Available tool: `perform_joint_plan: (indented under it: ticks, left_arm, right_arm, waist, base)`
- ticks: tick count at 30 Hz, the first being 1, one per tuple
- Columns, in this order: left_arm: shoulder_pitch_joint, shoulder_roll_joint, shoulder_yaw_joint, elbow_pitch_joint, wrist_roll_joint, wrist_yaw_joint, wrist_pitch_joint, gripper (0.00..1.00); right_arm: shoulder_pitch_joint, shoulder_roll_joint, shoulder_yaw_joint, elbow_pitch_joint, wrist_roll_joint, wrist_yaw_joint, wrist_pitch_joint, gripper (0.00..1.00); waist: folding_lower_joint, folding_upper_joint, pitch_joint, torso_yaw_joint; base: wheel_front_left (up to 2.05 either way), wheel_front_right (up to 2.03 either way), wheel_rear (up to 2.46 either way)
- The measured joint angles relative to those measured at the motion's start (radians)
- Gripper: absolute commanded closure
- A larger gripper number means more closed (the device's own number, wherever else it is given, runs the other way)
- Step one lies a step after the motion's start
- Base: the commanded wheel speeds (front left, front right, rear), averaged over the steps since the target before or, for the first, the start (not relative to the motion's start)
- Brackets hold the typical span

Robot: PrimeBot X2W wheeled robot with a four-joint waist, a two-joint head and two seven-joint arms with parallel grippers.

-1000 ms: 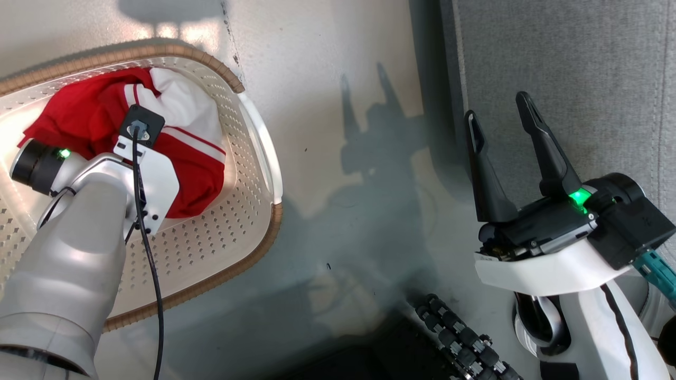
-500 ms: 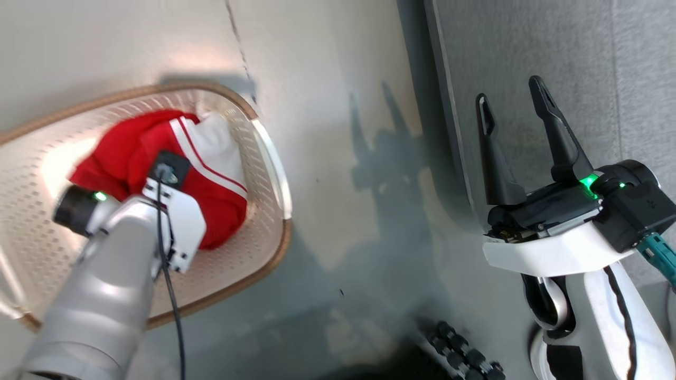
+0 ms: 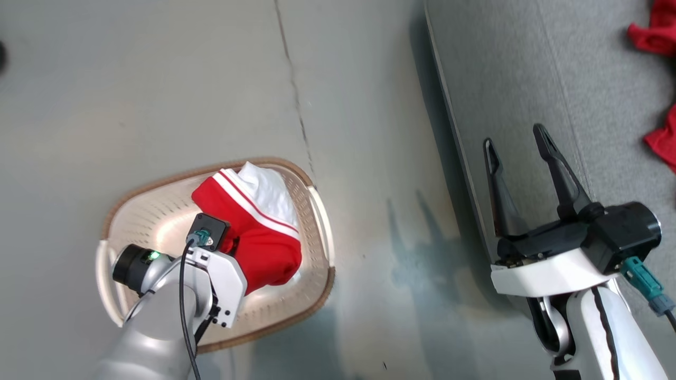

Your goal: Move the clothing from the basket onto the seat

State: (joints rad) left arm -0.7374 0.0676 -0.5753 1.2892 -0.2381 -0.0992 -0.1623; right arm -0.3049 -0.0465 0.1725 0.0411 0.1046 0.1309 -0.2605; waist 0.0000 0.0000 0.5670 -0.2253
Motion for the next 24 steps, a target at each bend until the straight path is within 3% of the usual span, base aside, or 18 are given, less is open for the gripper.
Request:
perform_joint_plan:
  ticks: [7,11,15,24]
  left_arm:
    - [0.049,-0.017,0.027,-0.039,-0.078,-0.014,-0.083,1.00]
    - [0.081,-0.017,0.033,-0.138,-0.141,-0.020,-0.097,1.00]
    - [0.117,-0.017,0.067,-0.313,-0.186,-0.005,-0.099,1.00]
    - [0.242,-0.019,0.199,-0.728,-0.148,0.026,-0.099,1.00]
  right_arm:
    - [0.064,-0.007,-0.040,0.007,-0.010,0.000,0.000,0.00]
    - [0.098,-0.017,-0.047,0.014,-0.009,0.000,0.000,0.00]
    - [0.140,-0.022,-0.060,0.025,-0.007,0.000,0.000,0.00]
    - [0.237,-0.021,-0.070,0.036,0.003,0.000,0.000,0.00]
  waist:
    - [0.0000,0.0000,-0.168,0.070]
    - [0.0000,0.0000,-0.257,0.108]
    - [0.0000,0.0000,-0.339,0.142]
    - [0.0000,0.0000,-0.502,0.198]
  base:
    - [0.00,0.00,0.00]
    - [0.00,0.00,0.00]
    - [0.00,0.00,0.00]
    - [0.00,0.00,0.00]
